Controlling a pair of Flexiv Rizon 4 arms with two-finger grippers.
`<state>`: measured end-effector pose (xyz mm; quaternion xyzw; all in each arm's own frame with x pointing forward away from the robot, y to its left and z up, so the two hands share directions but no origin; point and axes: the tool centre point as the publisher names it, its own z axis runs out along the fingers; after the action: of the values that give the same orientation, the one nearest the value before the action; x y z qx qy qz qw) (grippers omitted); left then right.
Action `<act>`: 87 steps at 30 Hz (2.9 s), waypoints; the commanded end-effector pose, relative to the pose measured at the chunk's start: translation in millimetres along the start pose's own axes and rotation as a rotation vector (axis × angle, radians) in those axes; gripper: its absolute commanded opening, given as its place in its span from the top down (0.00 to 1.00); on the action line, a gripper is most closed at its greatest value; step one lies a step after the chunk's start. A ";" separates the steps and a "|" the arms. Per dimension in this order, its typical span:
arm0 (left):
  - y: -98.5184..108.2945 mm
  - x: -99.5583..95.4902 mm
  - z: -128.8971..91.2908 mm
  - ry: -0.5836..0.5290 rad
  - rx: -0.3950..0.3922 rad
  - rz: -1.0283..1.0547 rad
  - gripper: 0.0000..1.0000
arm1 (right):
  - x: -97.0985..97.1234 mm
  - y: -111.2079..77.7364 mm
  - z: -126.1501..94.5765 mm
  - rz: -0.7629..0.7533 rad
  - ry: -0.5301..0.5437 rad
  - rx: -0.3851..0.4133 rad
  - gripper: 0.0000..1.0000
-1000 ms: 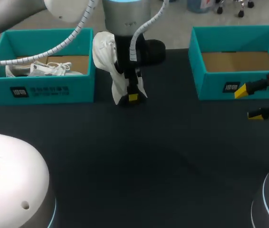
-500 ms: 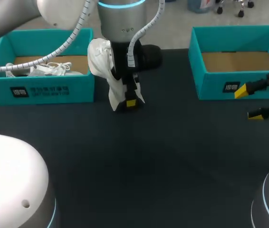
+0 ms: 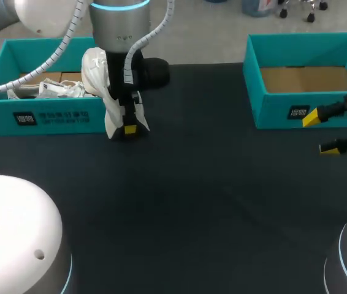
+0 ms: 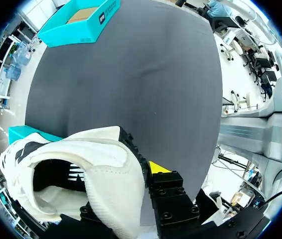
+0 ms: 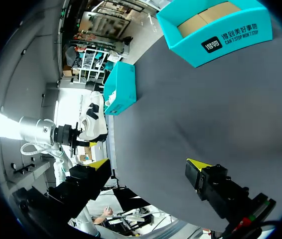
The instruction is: Take the shoe out of the shoebox, open the shoe tongue, remove and reinsert the insole, then place the shoe into the shoebox
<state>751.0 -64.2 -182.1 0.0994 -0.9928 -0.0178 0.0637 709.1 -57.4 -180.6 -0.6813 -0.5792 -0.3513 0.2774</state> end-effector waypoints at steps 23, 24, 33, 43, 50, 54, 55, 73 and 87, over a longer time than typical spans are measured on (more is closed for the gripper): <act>55.7 -62.1 -0.8 -0.043 0.050 -0.101 1.00 | -0.3 -0.1 0.3 0.001 -0.001 0.000 0.00; 56.9 -64.9 -1.4 -0.040 0.051 -0.108 1.00 | -0.3 -0.1 0.3 0.001 -0.001 0.000 0.00; 45.9 -110.7 -20.4 -0.047 0.031 -0.204 1.00 | -0.3 -0.1 0.3 0.001 -0.001 0.000 0.00; 85.2 -144.8 -16.6 -0.040 0.008 -0.312 1.00 | -0.3 -0.1 0.3 0.001 -0.001 0.000 0.00; 111.1 -162.0 -11.9 -0.047 0.015 -0.375 1.00 | -0.3 -0.1 0.3 0.001 -0.001 0.000 0.00; 126.8 -175.3 -9.0 -0.052 0.008 -0.424 1.00 | -0.3 -0.1 0.3 0.001 -0.001 0.000 0.00; 130.2 -178.2 -7.9 -0.049 0.005 -0.433 1.00 | -0.3 -0.1 0.3 0.001 -0.001 0.000 0.00; 135.0 -219.9 17.1 -0.014 -0.014 -0.506 1.00 | -0.3 -0.1 0.3 0.001 -0.001 0.000 0.00; 129.8 -216.1 14.1 -0.030 -0.017 -0.509 1.00 | -0.3 -0.1 0.3 0.001 -0.001 0.000 0.00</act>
<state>935.3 106.1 -218.0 0.3454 -0.9364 -0.0438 0.0448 709.1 -57.4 -180.6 -0.6813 -0.5792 -0.3513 0.2774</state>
